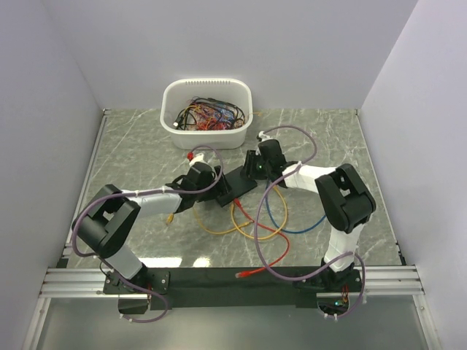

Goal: Insert the plug into the switch port

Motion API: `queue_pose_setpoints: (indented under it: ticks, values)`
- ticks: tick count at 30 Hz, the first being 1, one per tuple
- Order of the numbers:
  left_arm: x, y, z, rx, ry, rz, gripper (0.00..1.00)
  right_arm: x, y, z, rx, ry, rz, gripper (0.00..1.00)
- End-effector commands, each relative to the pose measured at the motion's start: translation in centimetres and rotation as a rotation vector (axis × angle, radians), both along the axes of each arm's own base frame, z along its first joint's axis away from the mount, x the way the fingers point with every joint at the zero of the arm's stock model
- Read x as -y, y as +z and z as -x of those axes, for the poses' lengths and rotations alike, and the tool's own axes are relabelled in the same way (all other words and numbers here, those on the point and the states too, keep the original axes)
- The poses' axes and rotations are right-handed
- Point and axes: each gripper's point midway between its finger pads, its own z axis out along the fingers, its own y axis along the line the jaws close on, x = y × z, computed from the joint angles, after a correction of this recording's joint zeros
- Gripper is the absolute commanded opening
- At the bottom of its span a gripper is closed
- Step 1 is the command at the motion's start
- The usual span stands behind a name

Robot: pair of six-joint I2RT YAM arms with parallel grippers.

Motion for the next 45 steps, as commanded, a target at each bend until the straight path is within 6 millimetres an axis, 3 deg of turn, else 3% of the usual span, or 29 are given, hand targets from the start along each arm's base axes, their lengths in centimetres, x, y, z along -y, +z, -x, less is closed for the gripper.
queue_pose_setpoints:
  ticks: [1, 6, 11, 17, 20, 21, 22, 24, 25, 29, 35, 42, 45]
  values:
    - [2.0, 3.6, -3.2, 0.114, -0.008, 0.080, 0.87, -6.8, 2.0, 3.3, -0.063, 0.204, -0.161, 0.50]
    - [1.0, 2.8, -4.6, 0.110, 0.023, 0.042, 0.87, -8.5, 2.7, 2.2, -0.043, 0.241, -0.196, 0.51]
    - [0.5, 2.5, -6.3, 0.101, 0.038, 0.023, 0.87, -9.5, 4.8, 0.8, 0.013, 0.269, -0.205, 0.51]
    - [-0.2, 2.9, -5.8, 0.078, 0.083, 0.028, 0.87, -7.6, 7.8, 0.7, 0.108, 0.224, -0.147, 0.52]
    - [-1.6, 4.2, -5.9, 0.090, 0.143, -0.001, 0.88, -6.0, 9.6, 1.4, 0.161, 0.186, -0.125, 0.52]
    - [-1.8, 5.1, -6.1, 0.104, 0.158, 0.000, 0.88, -5.6, 9.3, 2.1, 0.151, 0.182, -0.110, 0.52]
    - [-2.1, 5.3, -6.1, 0.105, 0.171, -0.010, 0.88, -5.6, 10.5, 2.7, 0.172, 0.183, -0.112, 0.52]
    - [-2.4, 5.9, -6.0, 0.110, 0.179, -0.012, 0.88, -5.4, 10.8, 3.9, 0.175, 0.180, -0.089, 0.52]
    - [-2.5, 6.1, -6.0, 0.115, 0.184, -0.013, 0.89, -5.4, 11.7, 4.3, 0.193, 0.181, -0.094, 0.52]
    - [-3.1, 6.9, -6.5, 0.148, 0.189, -0.011, 0.90, -7.1, 12.3, 7.3, 0.217, 0.229, -0.063, 0.52]
    - [-4.3, 5.2, -7.9, 0.115, 0.207, -0.041, 0.89, -5.9, 10.9, 8.4, 0.147, 0.205, -0.010, 0.52]
    - [-10.0, 5.6, -7.4, 0.140, 0.291, 0.034, 0.90, -6.5, 7.5, 11.5, 0.048, 0.241, 0.035, 0.49]
    - [-11.0, 6.7, -6.9, 0.176, 0.284, 0.040, 0.89, -7.6, 5.8, 12.1, 0.002, 0.268, 0.043, 0.47]
